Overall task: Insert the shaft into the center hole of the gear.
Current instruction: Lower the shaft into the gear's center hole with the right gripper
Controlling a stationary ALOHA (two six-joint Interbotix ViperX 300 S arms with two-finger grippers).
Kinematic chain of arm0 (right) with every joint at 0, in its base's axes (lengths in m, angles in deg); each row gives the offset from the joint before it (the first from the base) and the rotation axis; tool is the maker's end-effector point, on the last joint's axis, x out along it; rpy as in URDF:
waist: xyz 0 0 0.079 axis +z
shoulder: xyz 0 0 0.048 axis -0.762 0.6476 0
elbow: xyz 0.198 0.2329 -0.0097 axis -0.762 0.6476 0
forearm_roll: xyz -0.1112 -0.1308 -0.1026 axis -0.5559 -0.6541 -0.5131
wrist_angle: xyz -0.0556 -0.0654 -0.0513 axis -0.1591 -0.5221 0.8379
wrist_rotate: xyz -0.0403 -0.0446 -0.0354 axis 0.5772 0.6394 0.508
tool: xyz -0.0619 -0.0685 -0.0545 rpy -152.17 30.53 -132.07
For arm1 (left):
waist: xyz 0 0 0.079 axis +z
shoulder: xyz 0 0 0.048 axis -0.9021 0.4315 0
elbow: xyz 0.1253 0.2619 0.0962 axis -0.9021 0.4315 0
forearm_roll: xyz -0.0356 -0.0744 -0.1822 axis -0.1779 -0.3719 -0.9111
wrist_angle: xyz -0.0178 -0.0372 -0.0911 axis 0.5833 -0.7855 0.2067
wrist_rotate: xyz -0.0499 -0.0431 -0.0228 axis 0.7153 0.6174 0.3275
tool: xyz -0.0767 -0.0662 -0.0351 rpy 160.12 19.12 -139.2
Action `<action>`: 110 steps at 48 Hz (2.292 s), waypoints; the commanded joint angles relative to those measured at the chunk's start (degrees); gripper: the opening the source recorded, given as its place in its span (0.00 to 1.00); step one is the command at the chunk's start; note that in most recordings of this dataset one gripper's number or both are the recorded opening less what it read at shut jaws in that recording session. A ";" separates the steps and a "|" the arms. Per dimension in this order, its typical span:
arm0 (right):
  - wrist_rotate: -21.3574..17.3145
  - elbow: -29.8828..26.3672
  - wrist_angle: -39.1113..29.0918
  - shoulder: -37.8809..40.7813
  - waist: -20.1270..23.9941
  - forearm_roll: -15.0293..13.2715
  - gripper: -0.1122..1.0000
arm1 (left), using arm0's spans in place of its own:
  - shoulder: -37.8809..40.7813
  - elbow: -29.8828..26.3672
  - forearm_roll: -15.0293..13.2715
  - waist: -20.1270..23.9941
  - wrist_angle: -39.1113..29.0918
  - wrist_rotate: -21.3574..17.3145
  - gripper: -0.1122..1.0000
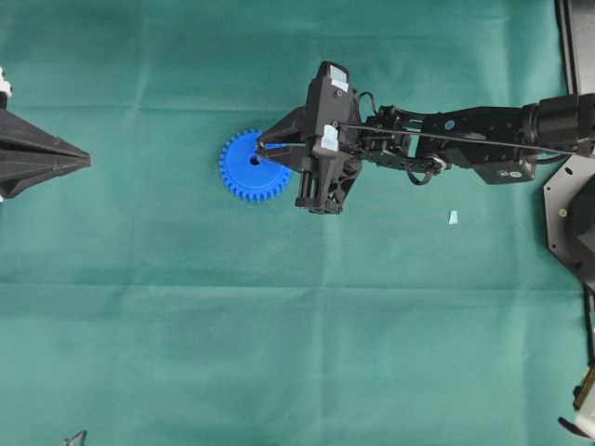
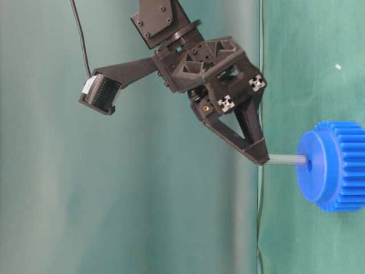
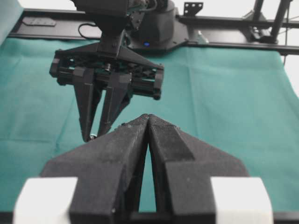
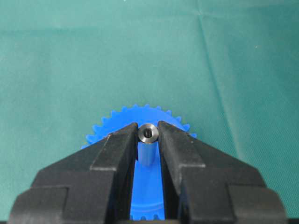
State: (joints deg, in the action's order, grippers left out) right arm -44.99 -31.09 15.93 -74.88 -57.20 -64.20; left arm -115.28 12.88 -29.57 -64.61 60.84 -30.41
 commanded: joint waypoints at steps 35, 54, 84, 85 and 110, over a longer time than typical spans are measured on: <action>-0.26 -3.16 1.41 3.08 0.18 0.18 0.25 | 0.35 -1.23 0.18 0.18 0.26 0.09 0.12; -0.53 -1.76 1.41 0.35 0.26 0.26 0.25 | 0.35 -1.32 0.18 0.18 0.26 0.09 0.12; -0.44 -2.02 3.87 1.93 0.70 0.26 0.25 | 0.35 -1.32 0.18 0.18 0.26 0.09 0.12; -0.53 -2.02 4.04 2.11 0.62 0.35 0.25 | 0.35 -1.23 0.09 0.18 0.26 0.09 0.12; -0.53 -1.85 4.48 3.60 0.70 0.35 0.25 | 0.35 -1.32 0.18 0.18 0.26 0.09 0.12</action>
State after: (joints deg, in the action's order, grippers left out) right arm -45.61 -32.41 19.79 -70.93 -56.41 -63.94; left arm -115.28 12.88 -29.49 -64.61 60.84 -30.32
